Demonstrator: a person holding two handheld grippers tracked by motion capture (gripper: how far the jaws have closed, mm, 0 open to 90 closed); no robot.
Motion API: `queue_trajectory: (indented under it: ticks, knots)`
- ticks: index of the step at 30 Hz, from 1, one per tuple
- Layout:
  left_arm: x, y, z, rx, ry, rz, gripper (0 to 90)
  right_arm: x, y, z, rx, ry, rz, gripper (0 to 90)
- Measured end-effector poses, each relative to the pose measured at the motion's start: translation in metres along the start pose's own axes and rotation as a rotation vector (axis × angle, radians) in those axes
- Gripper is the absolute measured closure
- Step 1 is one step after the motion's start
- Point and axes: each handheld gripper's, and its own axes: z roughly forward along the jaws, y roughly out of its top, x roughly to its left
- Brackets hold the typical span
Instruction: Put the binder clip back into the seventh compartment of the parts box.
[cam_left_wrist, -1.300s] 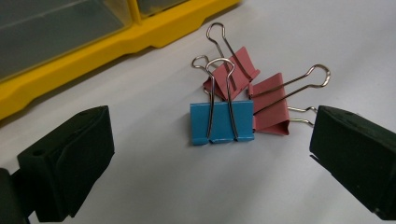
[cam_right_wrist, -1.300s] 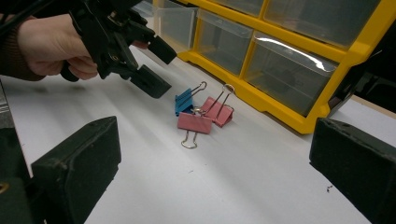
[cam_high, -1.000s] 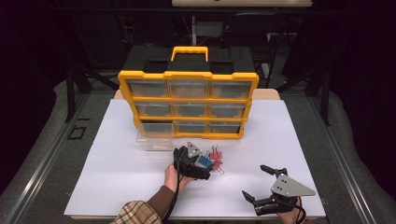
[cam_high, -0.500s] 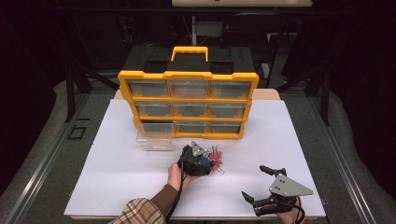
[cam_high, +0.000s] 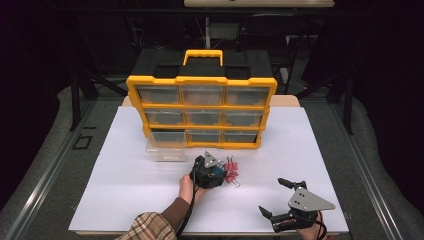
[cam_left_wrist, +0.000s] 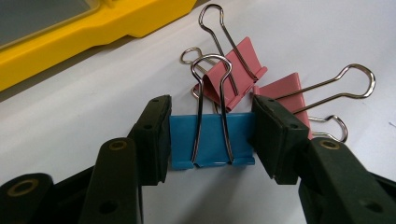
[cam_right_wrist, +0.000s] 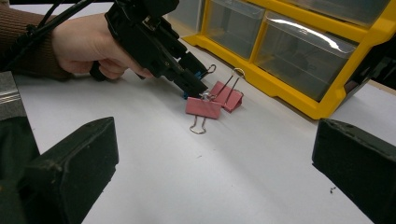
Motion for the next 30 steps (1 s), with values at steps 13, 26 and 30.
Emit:
queue_trajectory:
  ticks: [13, 26, 30]
  knots:
    - [0.002, 0.0, -0.008, -0.016, 0.01, -0.005, 50.1, 0.0, 0.0, -0.002, -0.003, -0.006, 0.007, 0.0]
    - [0.01, 0.0, -0.027, -0.045, 0.009, 0.007, 50.1, -0.001, 0.0, -0.001, -0.003, 0.001, 0.006, 0.0]
    - [0.009, 0.0, -0.031, -0.051, 0.007, 0.002, 50.2, 0.001, 0.001, -0.002, -0.001, 0.002, 0.001, 0.0]
